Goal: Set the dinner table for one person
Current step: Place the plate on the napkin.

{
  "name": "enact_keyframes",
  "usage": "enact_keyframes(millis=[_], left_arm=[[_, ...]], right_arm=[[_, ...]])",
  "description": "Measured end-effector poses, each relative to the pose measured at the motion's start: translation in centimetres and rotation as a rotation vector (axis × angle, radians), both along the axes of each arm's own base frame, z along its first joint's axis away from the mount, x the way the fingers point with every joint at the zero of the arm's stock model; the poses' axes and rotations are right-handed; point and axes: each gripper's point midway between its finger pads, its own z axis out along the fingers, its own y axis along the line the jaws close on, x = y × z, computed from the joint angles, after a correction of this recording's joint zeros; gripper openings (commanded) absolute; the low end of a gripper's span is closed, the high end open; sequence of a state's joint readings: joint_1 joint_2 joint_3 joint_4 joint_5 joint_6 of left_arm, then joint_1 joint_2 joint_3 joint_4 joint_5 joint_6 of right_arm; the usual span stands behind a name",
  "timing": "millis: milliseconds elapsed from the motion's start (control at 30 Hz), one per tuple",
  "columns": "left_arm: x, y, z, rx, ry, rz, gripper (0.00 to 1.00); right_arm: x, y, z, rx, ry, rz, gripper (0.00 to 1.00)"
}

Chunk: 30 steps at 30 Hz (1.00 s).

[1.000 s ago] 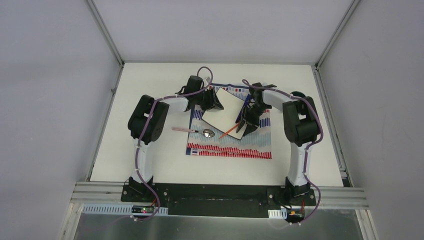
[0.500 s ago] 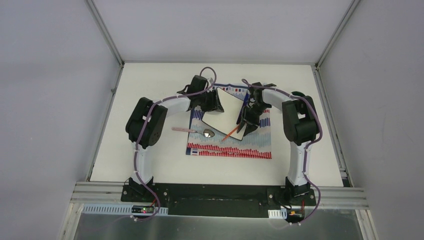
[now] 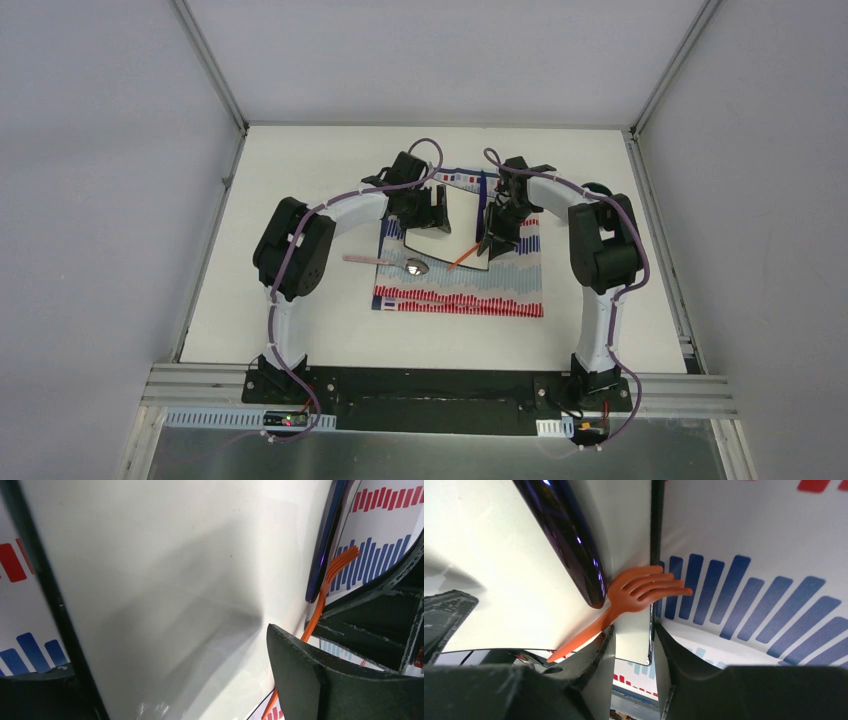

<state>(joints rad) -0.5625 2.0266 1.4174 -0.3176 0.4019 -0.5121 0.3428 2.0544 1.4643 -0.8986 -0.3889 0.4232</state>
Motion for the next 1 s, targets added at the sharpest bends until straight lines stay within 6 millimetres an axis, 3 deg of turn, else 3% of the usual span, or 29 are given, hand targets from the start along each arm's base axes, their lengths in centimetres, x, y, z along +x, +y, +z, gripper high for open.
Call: enact_keyframes(millis=[333, 833, 1000], left_arm=[[-1.2, 1.1, -0.5, 0.075, 0.015, -0.006, 0.8], [-1.2, 1.2, -0.7, 0.088, 0.009, -0.008, 0.8], [-1.4, 2.1, -1.1, 0.156, 0.024, 0.015, 0.81]], right_arm=[[1.1, 0.3, -0.1, 0.013, -0.048, 0.002, 0.27], [1.2, 0.2, -0.1, 0.008, -0.053, 0.0, 0.24], [1.8, 0.4, -0.1, 0.018, -0.073, -0.007, 0.23]])
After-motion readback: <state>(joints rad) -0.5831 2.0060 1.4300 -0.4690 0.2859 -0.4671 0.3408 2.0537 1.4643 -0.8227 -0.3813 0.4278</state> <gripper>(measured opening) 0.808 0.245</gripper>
